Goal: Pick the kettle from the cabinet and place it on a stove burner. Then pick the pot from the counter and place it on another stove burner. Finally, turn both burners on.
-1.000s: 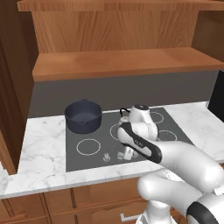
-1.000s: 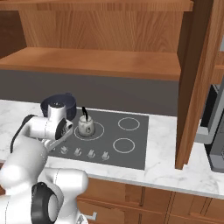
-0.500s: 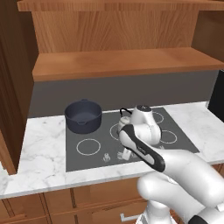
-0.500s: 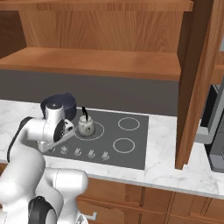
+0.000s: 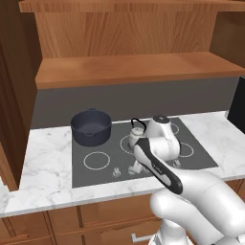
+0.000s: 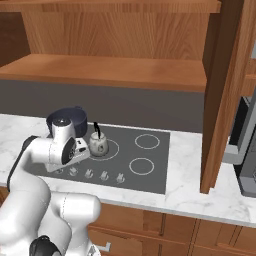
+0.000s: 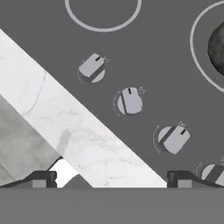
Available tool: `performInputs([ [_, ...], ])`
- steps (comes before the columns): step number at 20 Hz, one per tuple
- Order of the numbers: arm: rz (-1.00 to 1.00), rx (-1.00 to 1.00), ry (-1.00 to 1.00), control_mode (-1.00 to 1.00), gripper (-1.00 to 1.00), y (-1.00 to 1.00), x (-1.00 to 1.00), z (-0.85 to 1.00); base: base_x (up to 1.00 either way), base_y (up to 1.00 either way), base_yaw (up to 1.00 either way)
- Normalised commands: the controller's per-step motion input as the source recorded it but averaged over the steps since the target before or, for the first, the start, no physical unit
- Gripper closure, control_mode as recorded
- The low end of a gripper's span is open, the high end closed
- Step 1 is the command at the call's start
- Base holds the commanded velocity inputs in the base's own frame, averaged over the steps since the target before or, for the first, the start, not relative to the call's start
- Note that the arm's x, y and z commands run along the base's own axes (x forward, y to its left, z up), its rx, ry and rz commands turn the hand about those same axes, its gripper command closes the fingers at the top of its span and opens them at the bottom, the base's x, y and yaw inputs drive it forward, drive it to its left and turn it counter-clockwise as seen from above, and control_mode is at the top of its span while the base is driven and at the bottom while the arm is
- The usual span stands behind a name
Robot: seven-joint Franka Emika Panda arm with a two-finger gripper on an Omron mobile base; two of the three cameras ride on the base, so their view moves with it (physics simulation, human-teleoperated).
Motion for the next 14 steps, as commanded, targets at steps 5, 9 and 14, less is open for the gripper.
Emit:
performInputs([
  [5,-0.22,0.00,0.00,-1.00,-1.00,-0.16,0.00,0.02,0.00,0.00,0.00],
  [9,-0.23,0.00,0.00,-1.00,-1.00,-0.17,0.00,0.00,0.00,0.00,0.00],
  [14,-0.22,0.00,0.00,-1.00,-1.00,-0.16,0.00,0.00,0.00,0.00,0.00],
])
